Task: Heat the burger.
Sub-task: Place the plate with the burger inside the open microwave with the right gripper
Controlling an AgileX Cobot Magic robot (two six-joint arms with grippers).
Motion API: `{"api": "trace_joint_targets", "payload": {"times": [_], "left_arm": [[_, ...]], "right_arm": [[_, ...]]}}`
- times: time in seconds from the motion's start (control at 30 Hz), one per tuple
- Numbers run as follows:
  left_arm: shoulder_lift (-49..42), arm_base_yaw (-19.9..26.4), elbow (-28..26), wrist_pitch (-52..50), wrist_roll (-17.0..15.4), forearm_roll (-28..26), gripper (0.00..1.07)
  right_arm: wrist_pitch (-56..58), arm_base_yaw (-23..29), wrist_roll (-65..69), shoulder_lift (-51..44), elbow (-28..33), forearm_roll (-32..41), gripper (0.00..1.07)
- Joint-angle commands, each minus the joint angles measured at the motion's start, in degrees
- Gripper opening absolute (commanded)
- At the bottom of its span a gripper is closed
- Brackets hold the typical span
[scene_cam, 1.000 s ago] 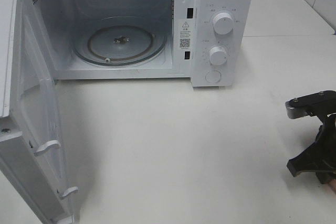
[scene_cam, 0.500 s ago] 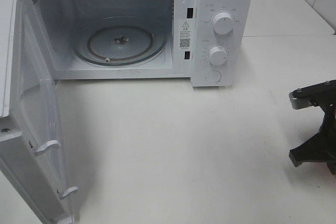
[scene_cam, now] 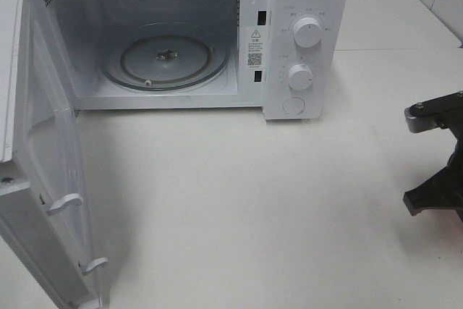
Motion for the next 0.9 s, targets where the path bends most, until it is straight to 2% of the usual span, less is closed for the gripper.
{"api": "trace_joint_targets", "payload": {"times": [0.03, 0.33, 0.9], "left_arm": [[-1.4, -0.3, 0.2, -0.3, -0.3, -0.4, 0.98], [-1.4, -0.3, 0.2, -0.3, -0.3, -0.4, 0.98], [-1.4, -0.3, 0.2, -0.3, -0.3, -0.4, 0.98]], "right_arm": [[3.1, 0.2, 1.2, -2.5, -0.3, -4.2, 0.00], [7.5, 8.6, 1.5, -3.7, -0.3, -7.4, 0.00], [16.7, 21.4, 4.0, -3.7, -0.3, -11.7, 0.00]]}}
